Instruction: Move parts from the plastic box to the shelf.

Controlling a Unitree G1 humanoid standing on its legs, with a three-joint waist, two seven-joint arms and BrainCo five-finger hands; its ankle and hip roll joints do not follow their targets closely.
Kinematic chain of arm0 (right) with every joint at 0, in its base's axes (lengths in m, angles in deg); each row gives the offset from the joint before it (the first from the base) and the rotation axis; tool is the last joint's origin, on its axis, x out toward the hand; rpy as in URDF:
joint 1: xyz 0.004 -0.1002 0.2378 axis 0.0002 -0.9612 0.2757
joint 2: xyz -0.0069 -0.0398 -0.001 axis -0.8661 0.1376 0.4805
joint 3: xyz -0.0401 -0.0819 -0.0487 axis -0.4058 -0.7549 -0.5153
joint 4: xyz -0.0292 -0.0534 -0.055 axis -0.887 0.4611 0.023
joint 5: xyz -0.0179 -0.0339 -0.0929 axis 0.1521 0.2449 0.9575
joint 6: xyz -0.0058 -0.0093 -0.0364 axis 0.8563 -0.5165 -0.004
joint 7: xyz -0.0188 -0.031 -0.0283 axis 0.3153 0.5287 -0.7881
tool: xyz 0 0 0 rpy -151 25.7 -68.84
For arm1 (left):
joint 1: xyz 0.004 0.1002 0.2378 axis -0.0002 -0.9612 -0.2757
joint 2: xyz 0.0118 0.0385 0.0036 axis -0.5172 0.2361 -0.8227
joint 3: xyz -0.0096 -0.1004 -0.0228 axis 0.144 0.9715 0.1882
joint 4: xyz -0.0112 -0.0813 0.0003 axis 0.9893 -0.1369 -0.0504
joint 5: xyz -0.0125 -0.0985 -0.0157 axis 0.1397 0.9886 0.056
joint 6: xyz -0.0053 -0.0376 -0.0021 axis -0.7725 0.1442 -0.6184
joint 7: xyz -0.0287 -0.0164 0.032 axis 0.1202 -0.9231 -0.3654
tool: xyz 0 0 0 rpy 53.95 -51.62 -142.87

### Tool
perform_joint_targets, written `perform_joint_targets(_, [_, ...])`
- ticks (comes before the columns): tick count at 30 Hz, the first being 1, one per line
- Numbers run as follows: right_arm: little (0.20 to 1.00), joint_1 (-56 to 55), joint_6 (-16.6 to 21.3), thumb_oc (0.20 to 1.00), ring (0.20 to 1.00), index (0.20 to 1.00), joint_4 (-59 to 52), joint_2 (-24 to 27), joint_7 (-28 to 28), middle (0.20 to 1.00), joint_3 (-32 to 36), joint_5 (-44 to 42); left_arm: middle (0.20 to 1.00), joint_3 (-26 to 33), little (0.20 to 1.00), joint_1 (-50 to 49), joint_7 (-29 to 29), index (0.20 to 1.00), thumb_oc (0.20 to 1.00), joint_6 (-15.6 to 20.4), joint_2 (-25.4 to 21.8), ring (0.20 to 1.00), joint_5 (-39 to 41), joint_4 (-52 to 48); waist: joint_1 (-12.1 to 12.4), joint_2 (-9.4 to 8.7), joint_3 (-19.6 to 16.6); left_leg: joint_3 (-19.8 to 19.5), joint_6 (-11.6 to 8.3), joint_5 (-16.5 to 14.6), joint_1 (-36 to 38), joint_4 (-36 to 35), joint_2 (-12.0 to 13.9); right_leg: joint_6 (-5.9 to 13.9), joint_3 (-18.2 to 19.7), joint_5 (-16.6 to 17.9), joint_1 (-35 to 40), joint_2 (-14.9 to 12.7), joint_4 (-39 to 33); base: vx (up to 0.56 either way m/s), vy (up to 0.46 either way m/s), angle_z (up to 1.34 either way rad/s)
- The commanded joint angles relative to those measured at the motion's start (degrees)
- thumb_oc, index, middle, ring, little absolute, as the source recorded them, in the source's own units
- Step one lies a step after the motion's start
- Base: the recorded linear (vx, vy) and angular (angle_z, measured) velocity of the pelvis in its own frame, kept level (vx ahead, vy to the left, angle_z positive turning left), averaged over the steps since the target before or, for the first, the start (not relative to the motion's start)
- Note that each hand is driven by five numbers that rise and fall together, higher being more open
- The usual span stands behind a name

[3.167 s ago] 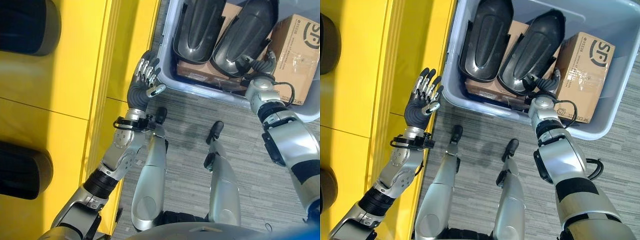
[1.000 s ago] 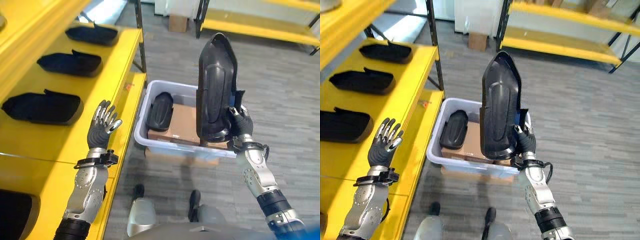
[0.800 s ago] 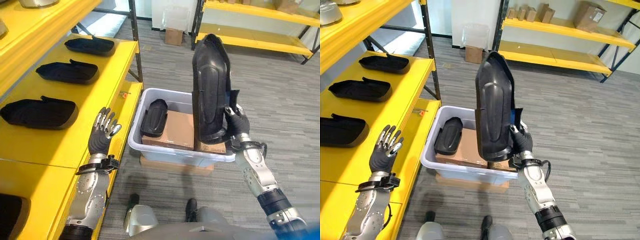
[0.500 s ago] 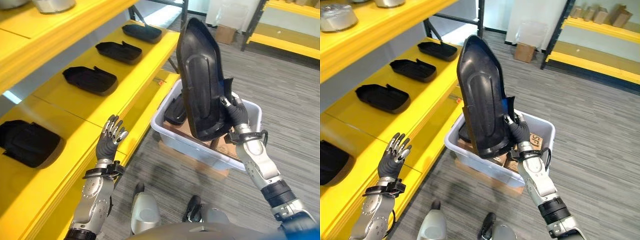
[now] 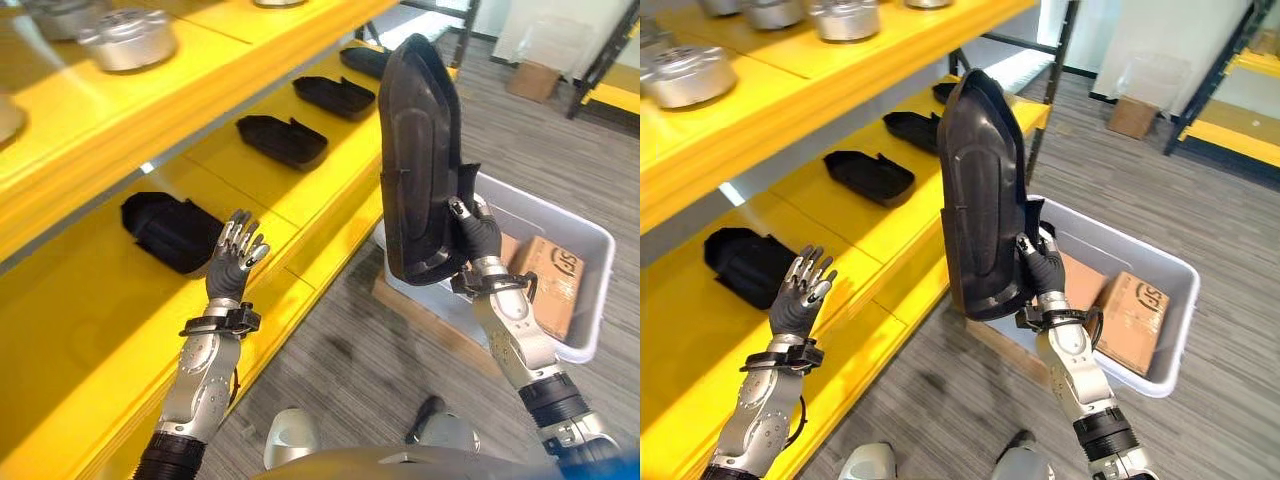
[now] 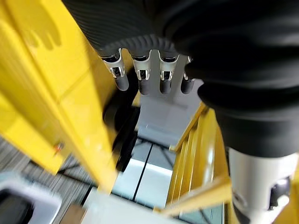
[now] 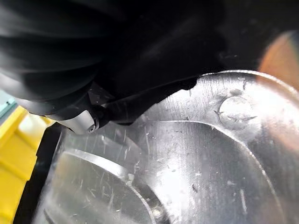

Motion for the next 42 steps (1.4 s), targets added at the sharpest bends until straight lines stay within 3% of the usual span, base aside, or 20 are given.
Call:
perform_joint_targets(1, [0.2, 1.9, 4.0, 0.2, 0.2, 0.2, -6.7, -0.8, 0.3, 0.2, 2.3, 0.0, 1.0, 2.1, 1.0, -2.1, 0.7, 1.0, 1.0, 3.1, -2.8, 1.0, -2.1, -6.0, -0.7, -0.75, -0.9, -0.5, 3.41, -1.6, -0.4, -1.3, 1.1, 3.76, 3.7, -3.1, 3.7, 0.0, -2.1, -0.03, 0.202, 0.14])
perform_joint_targets(5, [0.2, 0.9, 3.7, 0.2, 0.2, 0.2, -6.8, -2.2, 0.3, 0.2, 2.4, 0.5, 1.0, 3.0, 1.0, -2.1, 0.2, 1.0, 1.0, 3.5, -3.0, 1.0, -3.2, -6.7, 1.2, -1.87, -0.1, -2.6, 5.43, -4.0, -3.5, 2.6, -4.2, 5.59, 3.0, 1.3, 5.5, -3.4, -4.9, -0.04, 0.232, 0.21])
perform_joint_targets(8, [0.2, 0.0, 3.2, 0.2, 0.2, 0.2, -7.4, -2.7, 0.3, 0.2, 2.8, 1.3, 1.0, 2.6, 1.0, -2.4, 0.6, 1.0, 1.0, 3.3, -2.5, 1.0, -3.4, -7.3, 1.8, -2.03, 0.2, -3.2, 8.1, -5.6, -4.5, 4.3, -8.9, 7.33, 3.2, 7.2, 6.9, -6.9, -7.0, -0.02, 0.353, 0.43])
perform_joint_targets(10, [0.2, -1.1, 3.2, 0.2, 0.2, 0.2, -7.9, -3.2, 0.7, 0.2, 3.1, 1.0, 1.0, 2.5, 1.0, -2.2, 0.7, 1.0, 1.0, 3.2, -2.8, 1.0, -4.0, -7.0, 1.4, -2.04, -0.1, -3.7, 8.91, -5.3, -4.6, 4.0, -10.5, 7.04, 4.3, 8.3, 6.9, -7.6, -6.5, 0.0, 0.273, 0.47])
perform_joint_targets(12, [0.2, -2.1, 3.2, 0.2, 0.2, 0.2, -8.4, -3.3, 1.2, 0.2, 3.2, 1.0, 1.0, 2.1, 1.0, -1.8, 0.9, 1.0, 1.0, 3.3, -3.4, 1.0, -4.8, -6.8, 0.1, -2.23, -0.5, -4.3, 9.96, -3.0, -5.0, 2.5, -12.4, 5.69, 8.6, 11.2, 5.5, -7.6, -6.0, -0.05, 0.294, 0.65])
perform_joint_targets(13, [0.2, -2.0, 3.2, 0.2, 0.2, 0.2, -8.3, -3.3, 1.4, 0.2, 3.0, 0.9, 1.0, 1.9, 1.0, -1.4, 0.8, 1.0, 1.0, 3.6, -3.5, 1.0, -4.8, -6.4, -1.1, -1.96, -0.6, -5.3, 10.26, -2.0, -4.5, 0.9, -12.8, 5.15, 13.6, 11.5, 3.7, -5.1, -5.3, -0.06, 0.232, 0.76])
perform_joint_targets(15, [0.2, -2.0, 3.3, 0.2, 0.2, 0.2, -8.8, -2.9, 2.0, 0.2, 2.9, -0.3, 1.0, 1.6, 1.0, -0.2, 0.6, 1.0, 1.0, 3.8, -3.4, 1.0, -4.5, -5.5, -2.9, -1.37, -0.7, -7.1, 10.92, 0.6, -3.4, -3.1, -13.2, 3.32, 22.7, 6.8, -1.9, 4.4, -0.7, -0.01, 0.21, 0.57])
perform_joint_targets(18, [0.2, -2.0, 3.9, 0.2, 0.2, 0.2, -9.4, -2.5, 2.8, 0.2, 2.1, -2.1, 1.0, 0.7, 1.0, 0.8, 0.3, 1.0, 1.0, 3.0, -3.0, 1.0, -5.1, -5.4, -4.4, -1.2, -0.3, -9.7, 11.42, 2.7, -2.3, -5.6, -13.6, 1.33, 25.8, -1.4, -4.7, 15.0, 6.3, -0.01, 0.099, 0.36])
perform_joint_targets(19, [0.2, -1.7, 3.8, 0.2, 0.2, 0.2, -9.7, -2.0, 3.1, 0.2, 1.7, -2.3, 1.0, -0.1, 1.0, 0.8, 0.4, 1.0, 1.0, 2.8, -2.2, 1.0, -5.0, -5.5, -4.9, -1.68, -0.6, -10.7, 11.51, 3.2, -2.3, -5.7, -14.6, 0.3, 27.0, -5.2, -4.6, 19.4, 5.5, -0.01, -0.049, 0.64])
perform_joint_targets(20, [0.2, -1.3, 4.2, 0.2, 0.2, 0.2, -9.5, -2.2, 3.3, 0.2, 1.0, -3.6, 1.0, -0.2, 1.0, 0.1, 0.2, 1.0, 1.0, 3.0, -1.3, 1.0, -5.0, -5.5, -4.2, -2.8, -0.9, -10.6, 11.25, 2.9, -3.0, -4.6, -15.5, -0.92, 26.6, -7.1, -2.3, 20.4, 1.4, -0.01, -0.064, 0.83])
perform_joint_targets(24, [0.2, 0.9, 4.5, 0.2, 0.2, 0.2, -8.8, -2.6, 2.5, 0.2, -0.3, -3.9, 1.0, -0.4, 1.0, 0.4, -0.3, 1.0, 1.0, 3.5, -0.7, 1.0, -4.1, -5.4, -3.9, -2.74, -1.1, -11.3, 10.64, 3.1, -3.1, -4.3, -15.2, -0.43, 29.7, -8.0, -1.5, 21.5, 0.8, -0.02, -0.157, 0.36])
perform_joint_targets(25, [0.2, 0.7, 4.4, 0.2, 0.2, 0.2, -9.1, -2.6, 2.7, 0.2, -0.7, -4.5, 1.0, -0.1, 1.0, -1.2, -0.1, 1.0, 1.0, 3.4, -0.6, 1.0, -3.5, -5.6, -3.0, -2.92, -2.5, -11.9, 9.75, 3.7, -3.3, -4.7, -14.5, -1.49, 29.4, -9.0, 1.7, 22.3, -4.8, 0.02, -0.195, 0.1])
perform_joint_targets(31, [0.2, 0.8, 4.6, 0.2, 0.2, 0.2, -9.9, -1.2, 2.5, 0.2, -0.2, -5.0, 1.0, -1.3, 1.0, -1.2, 0.2, 1.0, 1.0, 3.1, -0.6, 1.0, -2.7, -5.7, -2.7, -2.49, -3.2, -15.1, 7.49, 6.5, -5.8, -4.6, -14.5, -2.52, 26.6, -9.0, 3.9, 22.6, -10.0, -0.06, -0.164, 0.16])
perform_joint_targets(33, [0.2, 0.1, 4.9, 0.2, 0.2, 0.2, -10.9, -0.6, 2.3, 0.2, 0.7, -4.9, 1.0, -1.9, 1.0, -0.4, 0.3, 1.0, 1.0, 3.0, -0.5, 1.0, -2.7, -5.6, -3.7, -2.43, -2.7, -13.6, 6.53, 6.3, -7.4, -2.3, -13.8, -2.96, 25.3, -9.3, 3.6, 22.0, -9.5, -0.1, -0.066, 0.76])
perform_joint_targets(35, [0.2, 0.8, 5.2, 0.2, 0.2, 0.2, -11.1, 0.0, 2.0, 0.2, 0.4, -5.0, 1.0, -1.8, 1.0, 0.2, 0.4, 1.0, 1.0, 2.9, -0.7, 1.0, -2.5, -5.6, -4.2, -3.07, -1.5, -12.3, 5.64, 4.7, -7.4, 0.3, -10.3, -3.21, 25.4, -9.4, 2.6, 20.7, -8.0, -0.1, 0.011, 0.79])
perform_joint_targets(37, [0.2, 0.3, 5.1, 0.2, 0.2, 0.2, -11.5, -0.1, 2.2, 0.2, 0.4, -4.9, 1.0, -1.3, 1.0, -0.6, 0.6, 1.0, 1.0, 2.8, -0.9, 1.0, -2.3, -5.9, -4.5, -3.3, -2.0, -12.5, 5.23, 5.2, -5.0, -1.1, -5.8, -3.26, 25.9, -9.9, 2.2, 20.0, -7.3, -0.03, 0.033, 0.24])
perform_joint_targets(39, [0.2, -0.6, 5.2, 0.2, 0.2, 0.2, -11.4, -0.2, 2.2, 0.2, 0.4, -5.2, 1.0, -1.1, 1.0, -0.9, 0.4, 1.0, 1.0, 2.8, -0.9, 1.0, -2.2, -6.1, -5.6, -2.63, -2.9, -12.3, 4.74, 9.2, -2.8, -4.2, 0.8, -3.11, 26.0, -10.6, 0.8, 19.1, -5.1, 0.0, 0.139, 0.18])
perform_joint_targets(40, [0.2, -1.3, 5.4, 0.2, 0.2, 0.2, -11.0, 0.0, 1.7, 0.2, 0.6, -5.3, 1.0, -1.4, 1.0, -0.6, 0.3, 1.0, 1.0, 2.7, -1.0, 1.0, -1.8, -6.0, -7.0, -1.28, -3.6, -10.3, 3.8, 15.0, -1.0, -8.0, 7.5, -2.99, 25.2, -12.0, -1.2, 17.8, -1.4, -0.04, 0.32, 0.61])
perform_joint_targets(41, [0.2, -2.2, 5.4, 0.2, 0.2, 0.2, -10.7, 0.3, 1.0, 0.2, 1.1, -5.4, 1.0, -1.8, 1.0, 0.0, 0.3, 1.0, 1.0, 2.6, -1.0, 1.0, -1.3, -5.7, -7.8, 0.2, -4.2, -9.1, 2.04, 19.7, 0.4, -11.0, 10.7, -2.95, 24.1, -13.0, -2.4, 16.3, 1.4, -0.06, 0.36, 1.01])
perform_joint_targets(42, [0.2, -2.7, 5.6, 0.2, 0.2, 0.2, -10.8, 0.3, 0.7, 0.2, 1.5, -5.5, 1.0, -2.1, 1.0, 0.6, 0.4, 1.0, 1.0, 2.5, -1.1, 1.0, -0.8, -5.6, -8.3, 1.15, -4.6, -8.1, 1.25, 19.3, 1.7, -13.2, 11.4, -2.48, 23.3, -13.7, -2.9, 15.1, 2.8, -0.04, 0.39, 1.28])
